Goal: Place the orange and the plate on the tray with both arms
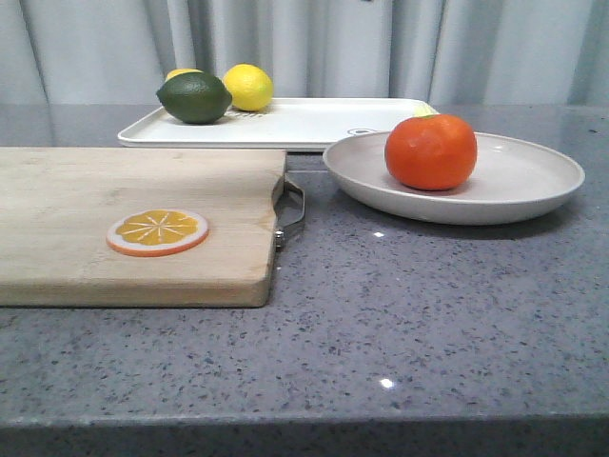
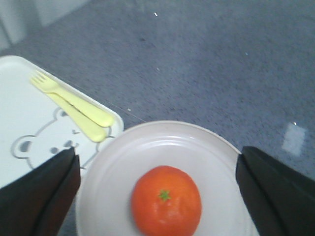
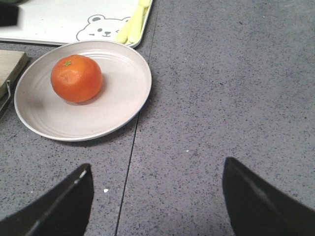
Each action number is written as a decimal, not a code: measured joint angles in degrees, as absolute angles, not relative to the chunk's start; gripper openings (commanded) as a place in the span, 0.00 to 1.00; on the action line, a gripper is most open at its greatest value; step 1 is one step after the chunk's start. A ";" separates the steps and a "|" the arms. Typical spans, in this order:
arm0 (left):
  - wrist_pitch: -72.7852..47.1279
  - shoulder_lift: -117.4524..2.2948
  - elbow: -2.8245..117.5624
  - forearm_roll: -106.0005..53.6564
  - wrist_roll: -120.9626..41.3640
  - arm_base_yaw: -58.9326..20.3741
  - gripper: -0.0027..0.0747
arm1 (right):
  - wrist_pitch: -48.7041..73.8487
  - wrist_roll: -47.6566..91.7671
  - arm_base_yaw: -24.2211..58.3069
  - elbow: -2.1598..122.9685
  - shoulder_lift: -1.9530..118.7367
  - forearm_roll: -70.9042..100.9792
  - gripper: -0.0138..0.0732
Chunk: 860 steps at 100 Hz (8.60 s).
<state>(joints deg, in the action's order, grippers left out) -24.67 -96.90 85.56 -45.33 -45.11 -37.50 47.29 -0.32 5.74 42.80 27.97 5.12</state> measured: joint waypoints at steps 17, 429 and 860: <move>-18.94 -85.80 76.29 -45.33 -44.67 -34.17 0.78 | 47.93 -0.32 5.74 42.80 27.97 4.20 0.79; -9.20 -28.72 22.21 -47.73 -44.28 -15.56 0.76 | 9.55 0.00 5.84 43.35 80.82 23.13 0.78; -9.20 -28.72 22.21 -47.99 -44.28 -15.56 0.76 | 43.20 25.43 7.46 116.20 104.56 30.56 0.65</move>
<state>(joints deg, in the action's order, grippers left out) -9.20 -28.72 22.21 -47.99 -44.28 -15.56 43.20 25.43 7.46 116.20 104.56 30.56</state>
